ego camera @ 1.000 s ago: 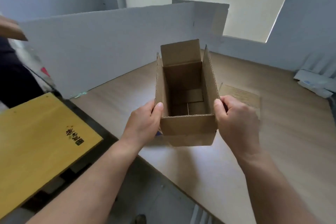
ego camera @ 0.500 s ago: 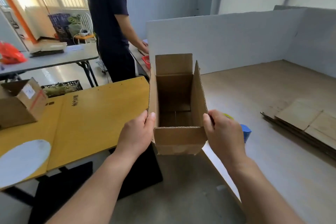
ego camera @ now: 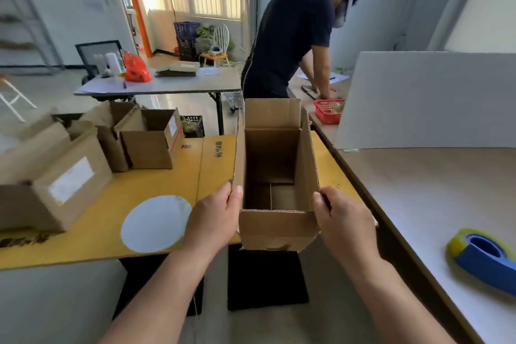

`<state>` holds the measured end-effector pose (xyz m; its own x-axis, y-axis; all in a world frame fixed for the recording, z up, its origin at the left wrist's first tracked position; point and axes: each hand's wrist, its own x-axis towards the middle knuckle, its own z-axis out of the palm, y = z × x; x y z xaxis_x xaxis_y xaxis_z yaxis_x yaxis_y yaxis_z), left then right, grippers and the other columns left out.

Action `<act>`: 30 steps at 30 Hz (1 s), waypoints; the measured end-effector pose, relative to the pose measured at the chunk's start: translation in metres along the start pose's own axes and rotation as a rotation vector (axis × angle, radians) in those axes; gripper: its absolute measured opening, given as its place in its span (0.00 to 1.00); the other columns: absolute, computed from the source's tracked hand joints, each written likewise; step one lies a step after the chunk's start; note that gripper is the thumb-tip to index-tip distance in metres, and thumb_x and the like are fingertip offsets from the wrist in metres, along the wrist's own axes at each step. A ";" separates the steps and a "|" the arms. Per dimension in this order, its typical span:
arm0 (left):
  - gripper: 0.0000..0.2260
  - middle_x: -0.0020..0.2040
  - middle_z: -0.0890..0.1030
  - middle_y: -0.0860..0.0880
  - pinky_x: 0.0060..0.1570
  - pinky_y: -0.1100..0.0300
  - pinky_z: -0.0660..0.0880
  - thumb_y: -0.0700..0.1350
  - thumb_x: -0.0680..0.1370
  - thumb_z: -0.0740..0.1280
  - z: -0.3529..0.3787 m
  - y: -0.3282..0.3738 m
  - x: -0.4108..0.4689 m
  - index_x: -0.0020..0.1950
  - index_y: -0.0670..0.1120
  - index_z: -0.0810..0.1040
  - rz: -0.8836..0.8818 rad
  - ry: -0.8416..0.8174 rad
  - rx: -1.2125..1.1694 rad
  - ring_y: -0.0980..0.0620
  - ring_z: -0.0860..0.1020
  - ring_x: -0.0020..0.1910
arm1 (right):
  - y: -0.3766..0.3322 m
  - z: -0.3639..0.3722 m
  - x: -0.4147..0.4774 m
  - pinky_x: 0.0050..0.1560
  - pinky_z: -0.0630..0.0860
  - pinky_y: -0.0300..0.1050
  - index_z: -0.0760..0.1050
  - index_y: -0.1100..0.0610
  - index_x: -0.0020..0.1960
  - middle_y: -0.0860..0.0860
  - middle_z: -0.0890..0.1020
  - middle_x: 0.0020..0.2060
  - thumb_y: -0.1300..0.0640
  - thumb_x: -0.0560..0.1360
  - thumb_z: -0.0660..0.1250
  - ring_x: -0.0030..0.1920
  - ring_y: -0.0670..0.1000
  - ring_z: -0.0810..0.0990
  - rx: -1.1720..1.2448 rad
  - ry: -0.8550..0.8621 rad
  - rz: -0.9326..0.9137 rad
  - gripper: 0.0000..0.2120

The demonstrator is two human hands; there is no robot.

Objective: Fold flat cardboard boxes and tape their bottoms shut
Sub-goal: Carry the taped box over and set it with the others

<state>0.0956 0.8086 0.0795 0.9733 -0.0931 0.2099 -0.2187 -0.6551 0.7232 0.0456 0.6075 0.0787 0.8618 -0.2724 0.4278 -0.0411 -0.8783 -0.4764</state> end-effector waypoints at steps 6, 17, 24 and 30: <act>0.18 0.27 0.68 0.51 0.30 0.57 0.62 0.52 0.82 0.56 -0.071 -0.086 0.030 0.34 0.47 0.65 -0.106 0.049 0.019 0.55 0.68 0.28 | -0.086 0.074 0.020 0.32 0.71 0.43 0.77 0.55 0.55 0.50 0.80 0.37 0.49 0.80 0.58 0.33 0.50 0.75 -0.007 -0.073 -0.081 0.13; 0.17 0.43 0.78 0.49 0.48 0.54 0.74 0.53 0.83 0.53 -0.161 -0.190 0.064 0.55 0.45 0.77 -0.290 0.073 0.174 0.46 0.77 0.48 | -0.201 0.181 0.052 0.34 0.71 0.45 0.74 0.52 0.54 0.49 0.77 0.36 0.47 0.80 0.58 0.36 0.52 0.76 0.105 -0.338 -0.111 0.12; 0.17 0.52 0.81 0.40 0.50 0.49 0.74 0.53 0.82 0.54 -0.195 -0.246 0.101 0.54 0.42 0.75 -0.393 0.142 0.331 0.38 0.77 0.52 | -0.243 0.248 0.077 0.38 0.78 0.51 0.73 0.53 0.51 0.50 0.80 0.36 0.48 0.78 0.60 0.36 0.52 0.78 0.222 -0.467 -0.140 0.09; 0.15 0.57 0.80 0.45 0.57 0.51 0.68 0.50 0.82 0.58 -0.214 -0.289 0.140 0.65 0.47 0.76 -0.306 0.253 0.604 0.45 0.74 0.59 | -0.279 0.298 0.104 0.38 0.78 0.49 0.73 0.54 0.50 0.51 0.80 0.38 0.48 0.78 0.59 0.36 0.52 0.77 0.233 -0.532 -0.193 0.10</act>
<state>0.2803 1.1454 0.0404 0.9224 0.2896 0.2554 0.2094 -0.9309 0.2993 0.2976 0.9406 0.0273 0.9794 0.1698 0.1092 0.2009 -0.7666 -0.6099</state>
